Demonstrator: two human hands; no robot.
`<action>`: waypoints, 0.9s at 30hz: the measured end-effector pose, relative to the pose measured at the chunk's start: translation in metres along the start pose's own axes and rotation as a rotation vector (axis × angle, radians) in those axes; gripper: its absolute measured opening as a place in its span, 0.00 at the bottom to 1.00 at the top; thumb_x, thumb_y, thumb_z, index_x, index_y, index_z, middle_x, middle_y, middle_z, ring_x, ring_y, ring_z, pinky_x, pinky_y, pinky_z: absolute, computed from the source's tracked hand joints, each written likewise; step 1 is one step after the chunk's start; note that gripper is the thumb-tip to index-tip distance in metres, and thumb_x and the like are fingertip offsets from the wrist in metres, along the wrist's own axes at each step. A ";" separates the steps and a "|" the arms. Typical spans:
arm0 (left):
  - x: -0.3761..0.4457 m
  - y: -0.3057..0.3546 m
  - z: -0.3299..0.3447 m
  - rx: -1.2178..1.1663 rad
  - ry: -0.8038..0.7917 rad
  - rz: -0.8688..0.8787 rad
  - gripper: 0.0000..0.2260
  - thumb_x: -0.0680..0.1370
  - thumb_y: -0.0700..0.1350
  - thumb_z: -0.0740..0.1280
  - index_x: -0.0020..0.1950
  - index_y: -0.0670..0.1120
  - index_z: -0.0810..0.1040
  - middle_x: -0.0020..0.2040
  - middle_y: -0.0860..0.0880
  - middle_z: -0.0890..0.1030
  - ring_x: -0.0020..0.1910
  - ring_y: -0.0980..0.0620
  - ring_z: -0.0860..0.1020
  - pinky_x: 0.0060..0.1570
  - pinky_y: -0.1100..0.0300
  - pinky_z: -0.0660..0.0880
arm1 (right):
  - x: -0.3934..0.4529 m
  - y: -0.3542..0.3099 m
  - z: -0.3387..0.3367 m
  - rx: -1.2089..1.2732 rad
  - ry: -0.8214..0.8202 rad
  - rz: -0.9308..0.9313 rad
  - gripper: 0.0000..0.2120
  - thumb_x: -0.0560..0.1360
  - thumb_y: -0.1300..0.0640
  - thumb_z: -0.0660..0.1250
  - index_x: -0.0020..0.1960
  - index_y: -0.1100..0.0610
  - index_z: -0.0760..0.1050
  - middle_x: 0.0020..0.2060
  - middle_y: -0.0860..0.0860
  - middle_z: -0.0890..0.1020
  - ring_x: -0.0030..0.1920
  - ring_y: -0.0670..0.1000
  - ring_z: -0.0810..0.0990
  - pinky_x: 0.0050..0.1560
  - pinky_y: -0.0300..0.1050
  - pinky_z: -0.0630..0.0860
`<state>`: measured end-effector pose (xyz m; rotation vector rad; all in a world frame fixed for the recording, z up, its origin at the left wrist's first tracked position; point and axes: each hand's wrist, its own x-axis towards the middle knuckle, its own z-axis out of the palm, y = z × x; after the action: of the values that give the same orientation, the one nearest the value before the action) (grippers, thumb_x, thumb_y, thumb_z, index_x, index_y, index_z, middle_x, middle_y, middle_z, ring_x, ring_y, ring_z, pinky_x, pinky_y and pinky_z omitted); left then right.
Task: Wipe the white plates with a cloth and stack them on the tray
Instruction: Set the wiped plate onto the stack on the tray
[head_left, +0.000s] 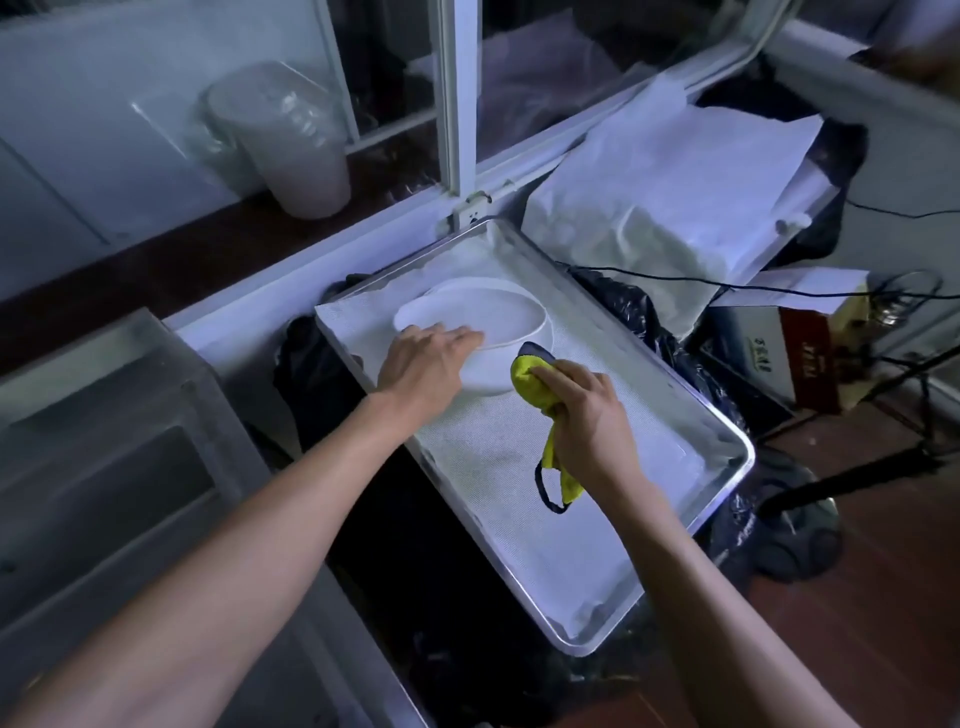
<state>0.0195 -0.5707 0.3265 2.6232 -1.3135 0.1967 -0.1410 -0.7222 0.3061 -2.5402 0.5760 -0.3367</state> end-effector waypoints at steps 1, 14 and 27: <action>0.005 0.001 0.005 -0.001 -0.023 -0.002 0.22 0.75 0.32 0.60 0.66 0.47 0.79 0.61 0.47 0.83 0.56 0.40 0.81 0.55 0.46 0.75 | 0.001 0.003 0.000 -0.002 -0.001 0.005 0.35 0.69 0.74 0.60 0.68 0.45 0.75 0.67 0.45 0.76 0.60 0.57 0.72 0.56 0.58 0.74; 0.010 0.009 0.046 0.173 -0.340 -0.015 0.28 0.81 0.41 0.60 0.81 0.51 0.59 0.81 0.49 0.61 0.79 0.41 0.58 0.75 0.44 0.57 | -0.004 0.028 0.008 0.006 -0.071 0.038 0.33 0.70 0.73 0.61 0.69 0.46 0.76 0.67 0.46 0.76 0.60 0.57 0.72 0.57 0.59 0.73; 0.007 0.003 0.054 0.098 -0.410 -0.007 0.25 0.84 0.47 0.59 0.81 0.50 0.59 0.82 0.47 0.58 0.81 0.41 0.53 0.77 0.41 0.54 | -0.015 0.030 0.017 -0.003 -0.125 0.048 0.32 0.71 0.72 0.62 0.69 0.47 0.76 0.68 0.47 0.76 0.62 0.58 0.71 0.57 0.59 0.73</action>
<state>0.0225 -0.5908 0.2759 2.8536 -1.4427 -0.3028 -0.1584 -0.7313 0.2745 -2.5245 0.5882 -0.1589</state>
